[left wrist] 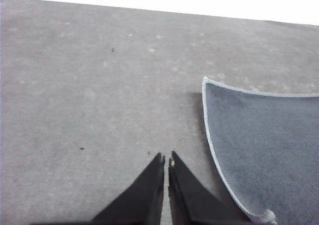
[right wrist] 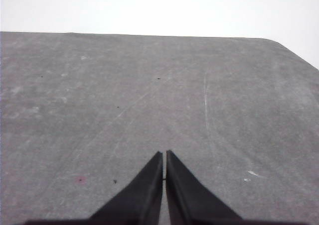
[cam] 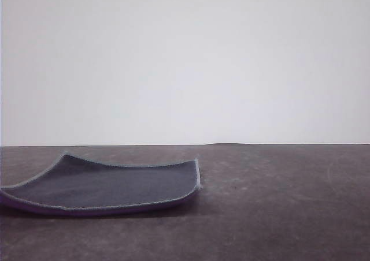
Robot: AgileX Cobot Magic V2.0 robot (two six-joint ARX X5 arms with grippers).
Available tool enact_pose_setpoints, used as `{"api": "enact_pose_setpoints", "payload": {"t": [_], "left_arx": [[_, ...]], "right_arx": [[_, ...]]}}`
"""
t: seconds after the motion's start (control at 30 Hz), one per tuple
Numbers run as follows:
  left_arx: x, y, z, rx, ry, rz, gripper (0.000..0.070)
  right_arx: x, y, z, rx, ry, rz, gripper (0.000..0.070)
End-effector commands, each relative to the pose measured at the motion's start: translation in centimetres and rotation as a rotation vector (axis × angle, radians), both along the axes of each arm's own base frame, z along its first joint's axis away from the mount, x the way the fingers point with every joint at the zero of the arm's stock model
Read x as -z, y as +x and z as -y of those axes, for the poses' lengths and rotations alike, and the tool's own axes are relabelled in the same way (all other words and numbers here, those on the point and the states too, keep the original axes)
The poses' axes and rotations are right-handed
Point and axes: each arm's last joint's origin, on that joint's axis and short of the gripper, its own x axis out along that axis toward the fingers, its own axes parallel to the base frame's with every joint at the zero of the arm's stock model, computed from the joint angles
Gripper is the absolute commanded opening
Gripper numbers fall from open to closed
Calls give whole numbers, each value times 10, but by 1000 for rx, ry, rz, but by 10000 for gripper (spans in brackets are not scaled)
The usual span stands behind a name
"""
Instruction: Fold clothes
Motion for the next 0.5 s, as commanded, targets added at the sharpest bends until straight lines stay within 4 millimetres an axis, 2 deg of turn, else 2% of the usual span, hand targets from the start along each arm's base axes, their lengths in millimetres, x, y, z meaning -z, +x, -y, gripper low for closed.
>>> {"api": "enact_pose_setpoints", "payload": {"t": [0.0, 0.27, 0.47], "left_arx": [[4, 1, 0, -2, 7, -3, 0], [-6, 3, 0, -25, -115, 91, 1], [-28, 2, 0, -34, -211, 174, 3]], "right_arx": [[1, 0, 0, 7, 37, 3, 6], [-14, 0, -1, -37, 179, 114, 6], [-50, -3, -2, -60, 217, 170, 6]]}}
